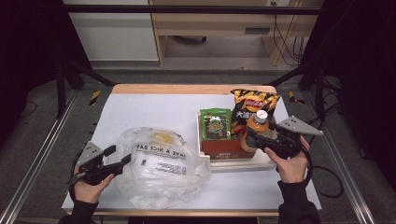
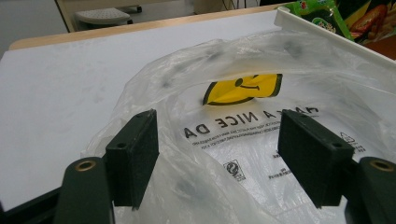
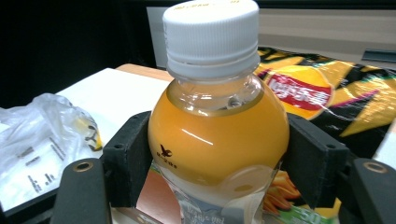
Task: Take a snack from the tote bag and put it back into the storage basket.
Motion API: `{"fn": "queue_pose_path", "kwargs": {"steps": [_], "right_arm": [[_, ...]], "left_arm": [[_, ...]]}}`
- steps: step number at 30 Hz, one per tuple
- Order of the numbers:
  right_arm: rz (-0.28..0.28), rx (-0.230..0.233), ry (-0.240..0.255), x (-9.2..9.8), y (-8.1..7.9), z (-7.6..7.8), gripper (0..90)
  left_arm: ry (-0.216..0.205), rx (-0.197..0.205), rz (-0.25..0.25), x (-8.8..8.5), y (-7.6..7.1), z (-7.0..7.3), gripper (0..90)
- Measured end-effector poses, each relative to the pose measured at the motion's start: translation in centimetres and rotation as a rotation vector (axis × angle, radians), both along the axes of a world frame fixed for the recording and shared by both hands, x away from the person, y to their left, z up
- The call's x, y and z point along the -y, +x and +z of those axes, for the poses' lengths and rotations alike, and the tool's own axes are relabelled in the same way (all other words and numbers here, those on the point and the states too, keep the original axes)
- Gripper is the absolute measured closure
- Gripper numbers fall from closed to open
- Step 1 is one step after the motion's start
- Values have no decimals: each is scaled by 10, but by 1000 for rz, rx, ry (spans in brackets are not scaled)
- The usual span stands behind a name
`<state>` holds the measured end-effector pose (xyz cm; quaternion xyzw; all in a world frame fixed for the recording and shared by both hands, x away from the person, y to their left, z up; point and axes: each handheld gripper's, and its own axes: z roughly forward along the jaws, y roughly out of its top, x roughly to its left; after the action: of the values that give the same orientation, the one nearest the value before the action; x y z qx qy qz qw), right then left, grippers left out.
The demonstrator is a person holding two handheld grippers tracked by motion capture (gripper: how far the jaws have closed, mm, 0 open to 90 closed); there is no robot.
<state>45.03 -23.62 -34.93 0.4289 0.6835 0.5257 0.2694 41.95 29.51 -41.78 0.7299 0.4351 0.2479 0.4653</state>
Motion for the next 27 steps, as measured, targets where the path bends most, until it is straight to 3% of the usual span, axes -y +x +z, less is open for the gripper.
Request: {"fn": "queue_pose_path", "kwargs": {"steps": [27], "right_arm": [[-61,-16,-31,42,8,-11,304]], "left_arm": [[0,1,2,0,0,0,283]]}}
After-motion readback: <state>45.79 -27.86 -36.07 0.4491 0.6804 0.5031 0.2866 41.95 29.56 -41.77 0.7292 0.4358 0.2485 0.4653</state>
